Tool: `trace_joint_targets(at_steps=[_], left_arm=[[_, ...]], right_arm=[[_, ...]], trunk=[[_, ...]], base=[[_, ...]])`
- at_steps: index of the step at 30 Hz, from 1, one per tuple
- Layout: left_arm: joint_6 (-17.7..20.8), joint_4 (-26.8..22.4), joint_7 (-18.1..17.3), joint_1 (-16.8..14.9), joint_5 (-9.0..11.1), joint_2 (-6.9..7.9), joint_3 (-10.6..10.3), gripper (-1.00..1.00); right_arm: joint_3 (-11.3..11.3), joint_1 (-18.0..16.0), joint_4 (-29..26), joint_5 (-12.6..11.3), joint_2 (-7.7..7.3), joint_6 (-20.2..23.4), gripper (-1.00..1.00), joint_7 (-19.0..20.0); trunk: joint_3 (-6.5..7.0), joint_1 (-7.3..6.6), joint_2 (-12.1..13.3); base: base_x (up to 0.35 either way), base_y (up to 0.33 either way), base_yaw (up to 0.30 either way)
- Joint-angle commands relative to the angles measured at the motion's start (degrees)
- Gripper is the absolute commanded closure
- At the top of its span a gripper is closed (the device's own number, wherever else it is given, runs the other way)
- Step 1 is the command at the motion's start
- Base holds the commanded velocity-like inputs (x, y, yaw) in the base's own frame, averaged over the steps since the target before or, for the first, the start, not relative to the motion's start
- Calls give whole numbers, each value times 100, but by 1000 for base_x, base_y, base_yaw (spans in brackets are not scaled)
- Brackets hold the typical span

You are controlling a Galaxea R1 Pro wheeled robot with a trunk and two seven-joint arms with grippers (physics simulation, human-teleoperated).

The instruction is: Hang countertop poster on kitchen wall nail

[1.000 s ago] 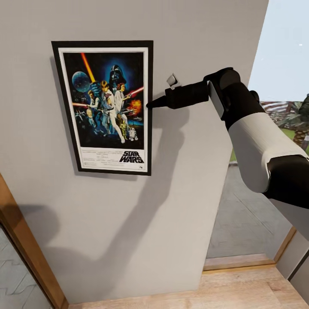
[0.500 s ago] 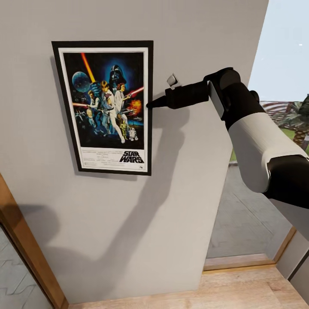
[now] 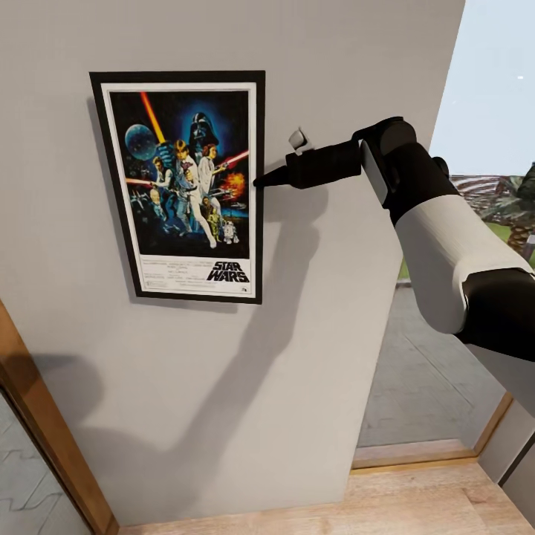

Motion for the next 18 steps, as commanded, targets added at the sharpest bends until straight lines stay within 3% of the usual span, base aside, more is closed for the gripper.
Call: trace_joint_targets(at_steps=[1, 18], left_arm=[[-18, 8, -18, -2, 6, 2, 5, -100], [-18, 8, -18, -2, 6, 2, 1, -100]], right_arm=[[-16, -2, -5, 55, 3, 50, 100, 51], [-23, -2, -9, 55, -6, 50, 100, 51]], trunk=[[-3, 2, -4], [-3, 2, -4]], base=[[0, 0, 0], [0, 0, 0]])
